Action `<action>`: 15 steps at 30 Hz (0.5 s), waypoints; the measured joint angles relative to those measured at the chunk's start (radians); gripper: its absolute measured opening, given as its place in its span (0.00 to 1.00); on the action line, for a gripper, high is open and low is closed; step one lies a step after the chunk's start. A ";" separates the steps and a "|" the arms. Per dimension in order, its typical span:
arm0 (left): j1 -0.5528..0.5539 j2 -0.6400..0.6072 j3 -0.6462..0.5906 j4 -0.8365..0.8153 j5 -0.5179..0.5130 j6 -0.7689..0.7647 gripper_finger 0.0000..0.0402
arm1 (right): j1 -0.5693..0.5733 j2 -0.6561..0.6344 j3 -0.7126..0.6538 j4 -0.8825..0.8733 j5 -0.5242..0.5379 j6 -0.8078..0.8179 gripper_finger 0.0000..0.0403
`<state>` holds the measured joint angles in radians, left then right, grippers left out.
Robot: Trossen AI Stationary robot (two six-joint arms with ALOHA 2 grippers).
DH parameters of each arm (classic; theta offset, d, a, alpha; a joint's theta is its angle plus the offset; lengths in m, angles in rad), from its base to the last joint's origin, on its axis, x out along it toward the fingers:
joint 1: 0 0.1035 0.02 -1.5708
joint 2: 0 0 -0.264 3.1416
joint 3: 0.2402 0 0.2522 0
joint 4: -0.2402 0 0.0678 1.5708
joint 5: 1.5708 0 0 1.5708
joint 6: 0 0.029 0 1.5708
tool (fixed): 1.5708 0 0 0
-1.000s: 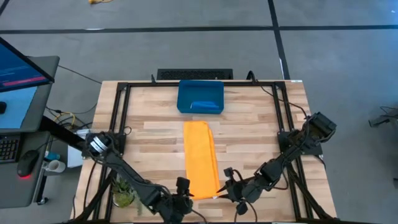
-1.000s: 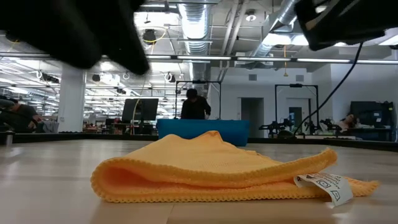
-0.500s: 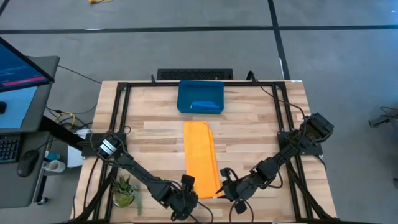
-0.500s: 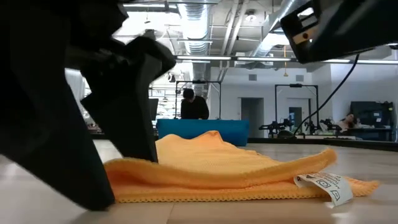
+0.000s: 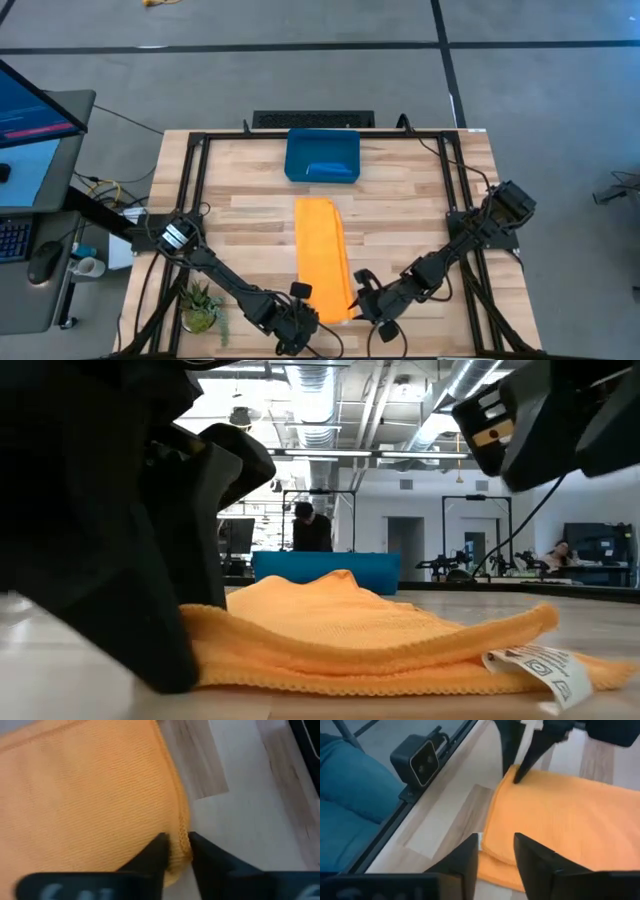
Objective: Roll microfiber towels into tight, uniform cylinder then place into a basket
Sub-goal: Fold the orange microfiber towel
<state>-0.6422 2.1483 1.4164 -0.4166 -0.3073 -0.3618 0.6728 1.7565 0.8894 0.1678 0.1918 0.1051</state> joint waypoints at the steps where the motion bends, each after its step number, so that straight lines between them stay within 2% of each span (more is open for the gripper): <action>1: 0.000 0.001 0.000 0.001 -0.006 0.000 0.14 | -0.005 0.000 0.000 -0.007 -0.015 -0.002 0.38; 4: 0.000 0.001 -0.002 0.017 -0.047 0.011 0.03 | -0.017 0.018 0.001 0.001 -0.051 -0.048 0.46; 9: -0.007 0.005 -0.005 0.054 -0.128 0.013 0.04 | -0.013 0.068 0.004 0.021 -0.075 -0.130 0.54; 15: -0.008 0.006 -0.005 0.058 -0.149 0.010 0.03 | -0.013 0.118 0.006 0.047 -0.086 -0.140 0.54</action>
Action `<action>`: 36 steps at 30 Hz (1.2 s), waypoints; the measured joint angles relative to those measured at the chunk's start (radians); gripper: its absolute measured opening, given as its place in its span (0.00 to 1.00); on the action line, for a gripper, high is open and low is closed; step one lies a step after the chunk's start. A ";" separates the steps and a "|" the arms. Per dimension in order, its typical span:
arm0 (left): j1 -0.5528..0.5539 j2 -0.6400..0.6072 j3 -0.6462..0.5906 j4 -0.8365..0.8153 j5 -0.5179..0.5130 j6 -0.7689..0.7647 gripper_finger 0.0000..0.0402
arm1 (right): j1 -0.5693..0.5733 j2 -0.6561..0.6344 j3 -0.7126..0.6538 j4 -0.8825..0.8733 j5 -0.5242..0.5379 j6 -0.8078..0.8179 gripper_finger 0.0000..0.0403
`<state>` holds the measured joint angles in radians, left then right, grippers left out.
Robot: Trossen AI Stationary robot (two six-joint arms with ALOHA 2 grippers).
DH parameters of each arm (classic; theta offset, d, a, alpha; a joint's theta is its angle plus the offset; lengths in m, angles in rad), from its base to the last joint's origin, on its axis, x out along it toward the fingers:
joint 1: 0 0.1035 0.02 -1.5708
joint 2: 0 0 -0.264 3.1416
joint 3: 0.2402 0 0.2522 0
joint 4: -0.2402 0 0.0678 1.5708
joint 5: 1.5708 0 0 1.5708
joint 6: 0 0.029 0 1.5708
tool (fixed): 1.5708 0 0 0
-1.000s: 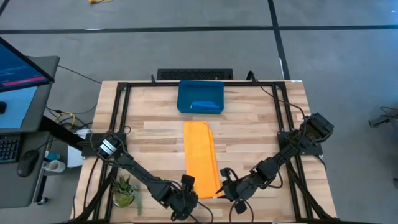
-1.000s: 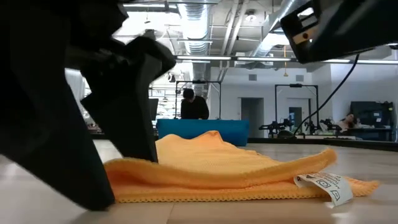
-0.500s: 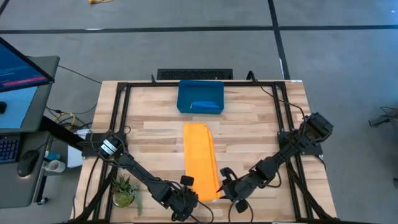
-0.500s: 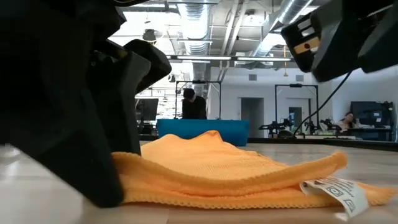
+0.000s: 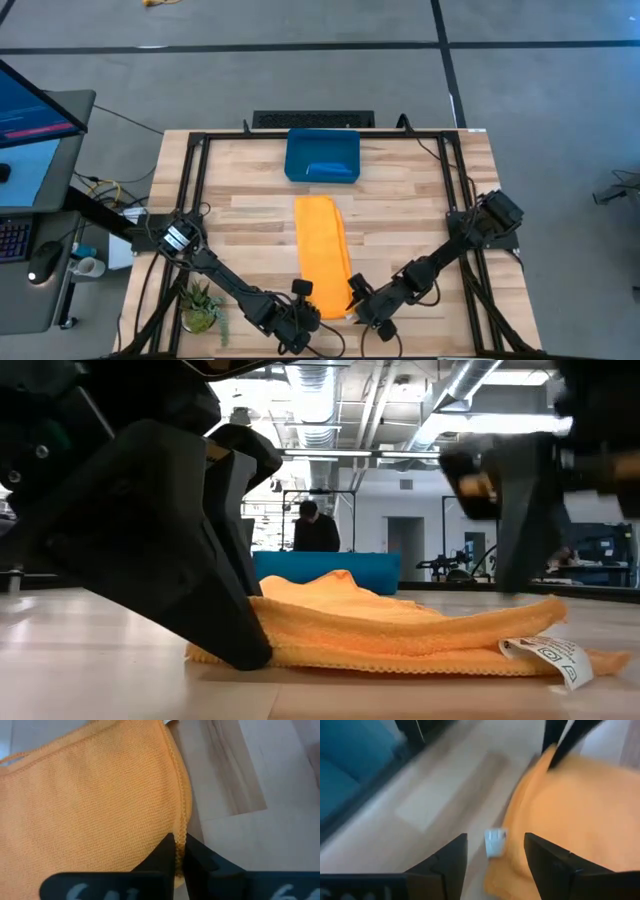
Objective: Roll microfiber towels into tight, uniform cylinder then place into a basket
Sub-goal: Fold the orange microfiber towel
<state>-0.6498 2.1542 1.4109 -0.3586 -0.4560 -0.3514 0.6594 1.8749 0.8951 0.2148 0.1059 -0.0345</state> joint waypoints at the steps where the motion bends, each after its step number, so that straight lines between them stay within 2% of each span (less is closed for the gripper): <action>1: 0.000 0.000 0.000 0.001 -0.001 0.002 0.03 | -0.001 0.016 -0.001 -0.004 0.000 0.000 0.54; 10: 0.000 0.000 0.000 -0.001 -0.001 0.006 0.02 | -0.024 0.070 0.003 -0.001 -0.006 0.033 0.50; 14: 0.001 0.000 0.000 -0.003 -0.001 0.000 0.02 | -0.035 0.070 0.005 -0.042 -0.007 0.087 0.44; 18: 0.001 0.000 0.000 -0.002 0.000 -0.013 0.03 | -0.041 0.069 0.005 -0.061 0.000 0.118 0.32; 23: 0.001 0.000 0.002 -0.002 0.001 -0.013 0.03 | -0.042 0.072 0.025 -0.087 0.013 0.121 0.09; 25: 0.000 0.001 0.020 -0.026 0.006 -0.013 0.03 | -0.031 0.073 0.050 -0.117 0.017 0.119 0.03; 30: -0.021 0.005 0.115 -0.164 -0.012 -0.032 0.01 | -0.002 0.066 0.133 -0.258 0.022 0.121 0.05; 36: -0.046 0.004 0.205 -0.264 -0.023 -0.053 0.01 | 0.040 0.066 0.267 -0.442 0.038 0.130 0.02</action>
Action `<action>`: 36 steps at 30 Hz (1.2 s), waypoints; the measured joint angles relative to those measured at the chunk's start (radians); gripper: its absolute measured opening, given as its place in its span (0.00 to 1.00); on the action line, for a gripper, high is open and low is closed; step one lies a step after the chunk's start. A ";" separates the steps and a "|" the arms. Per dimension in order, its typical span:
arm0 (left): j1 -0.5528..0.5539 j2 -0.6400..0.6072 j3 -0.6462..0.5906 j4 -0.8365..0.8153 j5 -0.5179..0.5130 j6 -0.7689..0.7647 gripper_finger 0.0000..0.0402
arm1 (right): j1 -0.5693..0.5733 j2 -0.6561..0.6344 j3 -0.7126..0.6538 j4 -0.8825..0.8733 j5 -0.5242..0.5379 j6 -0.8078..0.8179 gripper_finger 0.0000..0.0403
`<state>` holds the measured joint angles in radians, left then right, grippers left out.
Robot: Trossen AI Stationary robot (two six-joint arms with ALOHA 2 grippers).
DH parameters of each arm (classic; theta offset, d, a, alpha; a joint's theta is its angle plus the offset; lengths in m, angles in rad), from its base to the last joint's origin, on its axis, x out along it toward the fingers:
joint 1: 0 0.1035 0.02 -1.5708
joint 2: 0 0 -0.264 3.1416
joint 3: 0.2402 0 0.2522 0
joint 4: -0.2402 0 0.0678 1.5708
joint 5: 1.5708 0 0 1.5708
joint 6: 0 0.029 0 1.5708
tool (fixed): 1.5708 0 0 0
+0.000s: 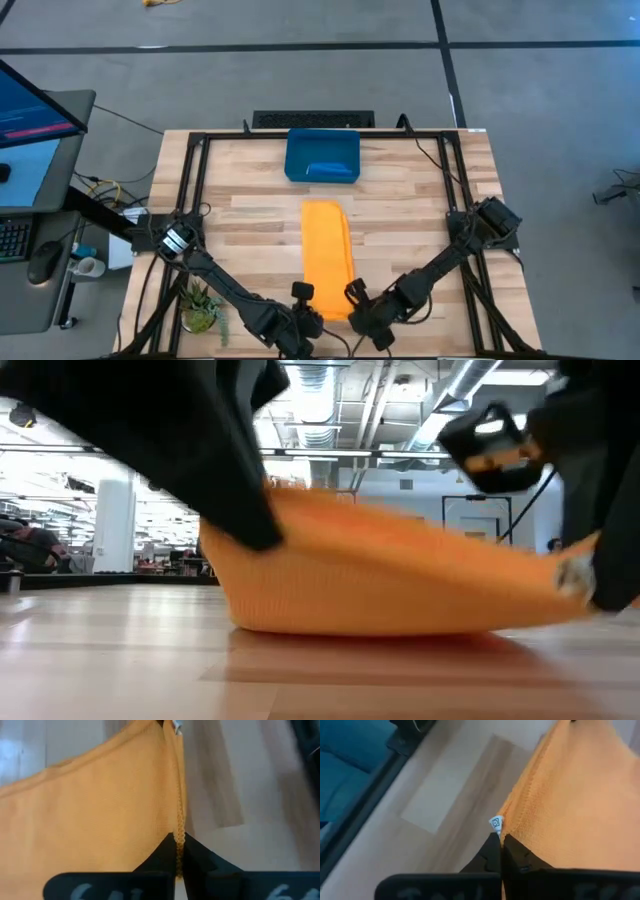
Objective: Roll microfiber towels into tight, uniform cylinder then place into a basket
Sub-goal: Fold the orange microfiber towel
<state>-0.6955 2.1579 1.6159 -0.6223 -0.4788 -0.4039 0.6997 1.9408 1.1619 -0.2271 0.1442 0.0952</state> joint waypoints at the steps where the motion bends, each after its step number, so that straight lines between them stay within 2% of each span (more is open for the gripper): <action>1: -0.005 -0.001 0.013 -0.010 -0.002 0.000 0.01 | 0.009 0.000 0.020 -0.029 0.012 0.007 0.03; 10: -0.051 -0.002 0.157 -0.192 -0.058 -0.003 0.01 | 0.102 -0.002 0.233 -0.346 0.229 0.030 0.02; 18: -0.093 -0.004 0.327 -0.398 -0.102 -0.051 0.01 | 0.149 -0.004 0.388 -0.460 0.273 0.039 0.01; 22: -0.105 -0.005 0.385 -0.550 -0.186 -0.092 0.01 | 0.155 -0.005 0.448 -0.525 0.346 0.019 0.02; 26: -0.102 -0.005 0.390 -0.621 -0.270 -0.086 0.01 | 0.130 -0.005 0.455 -0.578 0.378 -0.009 0.02; 32: -0.029 0.011 0.377 -0.750 -0.282 -0.156 0.01 | 0.033 -0.006 0.387 -0.611 0.378 0.030 0.01; 36: 0.014 0.014 0.301 -0.820 -0.304 -0.229 0.01 | -0.029 -0.007 0.312 -0.586 0.393 0.036 0.02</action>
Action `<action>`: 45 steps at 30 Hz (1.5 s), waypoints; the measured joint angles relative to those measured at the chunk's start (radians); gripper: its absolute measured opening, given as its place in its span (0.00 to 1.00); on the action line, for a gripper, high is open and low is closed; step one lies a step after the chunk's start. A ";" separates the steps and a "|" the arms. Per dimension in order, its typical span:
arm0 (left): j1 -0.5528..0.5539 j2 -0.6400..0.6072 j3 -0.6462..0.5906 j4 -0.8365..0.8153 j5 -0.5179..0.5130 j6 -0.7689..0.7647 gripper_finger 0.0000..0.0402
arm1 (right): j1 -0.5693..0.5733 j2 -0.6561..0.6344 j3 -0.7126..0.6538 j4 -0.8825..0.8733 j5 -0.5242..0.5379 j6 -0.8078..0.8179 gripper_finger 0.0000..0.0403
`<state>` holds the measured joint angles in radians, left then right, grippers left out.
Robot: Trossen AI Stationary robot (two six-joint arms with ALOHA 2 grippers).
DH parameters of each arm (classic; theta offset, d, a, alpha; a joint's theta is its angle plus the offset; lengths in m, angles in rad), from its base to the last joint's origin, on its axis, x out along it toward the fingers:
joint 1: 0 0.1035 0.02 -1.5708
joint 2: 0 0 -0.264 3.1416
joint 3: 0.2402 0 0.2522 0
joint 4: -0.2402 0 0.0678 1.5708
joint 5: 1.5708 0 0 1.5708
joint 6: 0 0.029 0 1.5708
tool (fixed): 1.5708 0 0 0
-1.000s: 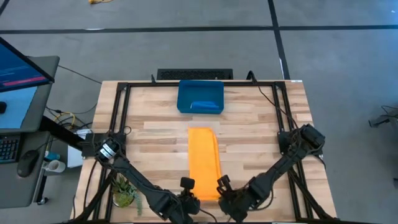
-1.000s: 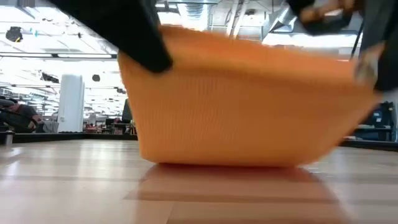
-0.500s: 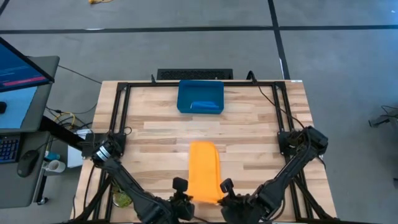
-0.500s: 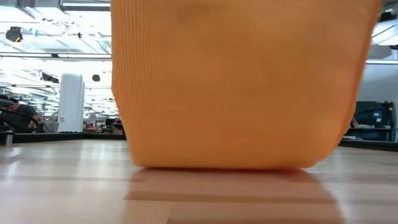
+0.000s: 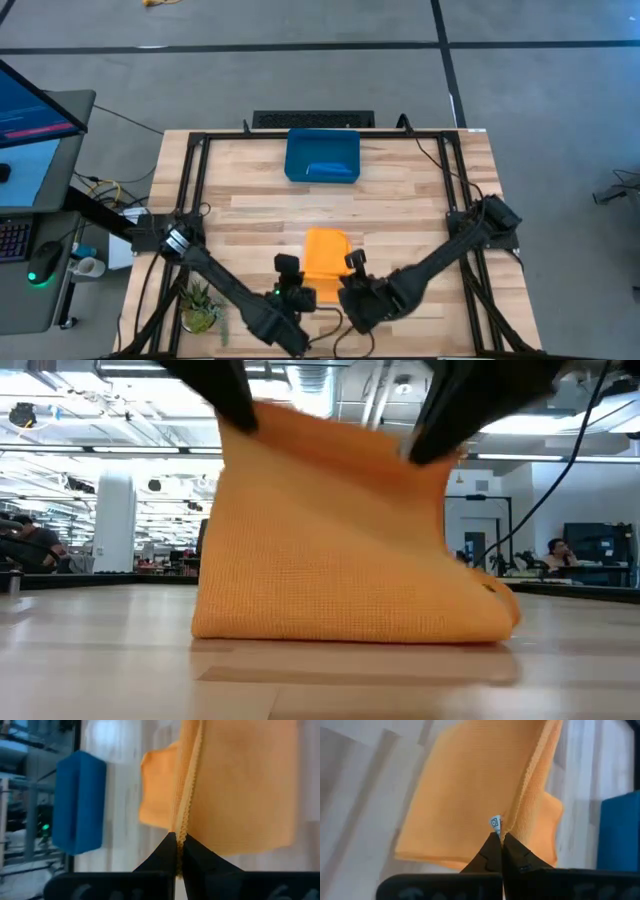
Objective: Roll microfiber towels into tight, uniform cylinder then place into a basket
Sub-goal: Fold the orange microfiber towel
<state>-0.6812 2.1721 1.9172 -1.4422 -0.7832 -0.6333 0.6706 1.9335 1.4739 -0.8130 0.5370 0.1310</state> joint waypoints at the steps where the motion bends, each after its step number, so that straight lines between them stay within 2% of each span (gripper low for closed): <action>1: 0.009 0.000 -0.026 0.012 -0.006 0.000 0.01 | -0.012 0.000 -0.020 0.013 0.000 -0.001 0.01; 9: 0.126 0.000 -0.201 0.255 0.019 0.151 0.01 | -0.108 0.002 -0.135 0.061 -0.075 0.020 0.01; 14: 0.198 -0.001 -0.256 0.301 0.019 0.169 0.01 | -0.152 0.001 -0.178 0.077 -0.062 0.027 0.01; 22: 0.265 -0.001 -0.262 0.298 0.020 0.182 0.01 | -0.223 0.001 -0.184 0.067 -0.069 -0.006 0.01; 29: 0.278 -0.001 -0.267 0.302 0.023 0.202 0.01 | -0.261 0.001 -0.186 0.041 -0.068 0.003 0.02; 38: 0.255 -0.018 -0.266 0.313 0.013 0.254 0.01 | -0.223 -0.008 -0.185 0.003 -0.059 -0.029 0.01; 45: 0.262 -0.068 -0.268 0.350 0.020 0.337 0.01 | -0.197 -0.103 -0.188 -0.028 -0.059 -0.026 0.01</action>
<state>-0.4189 2.1039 1.6496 -1.0919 -0.7629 -0.2964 0.4740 1.8307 1.2858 -0.8414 0.4785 0.1051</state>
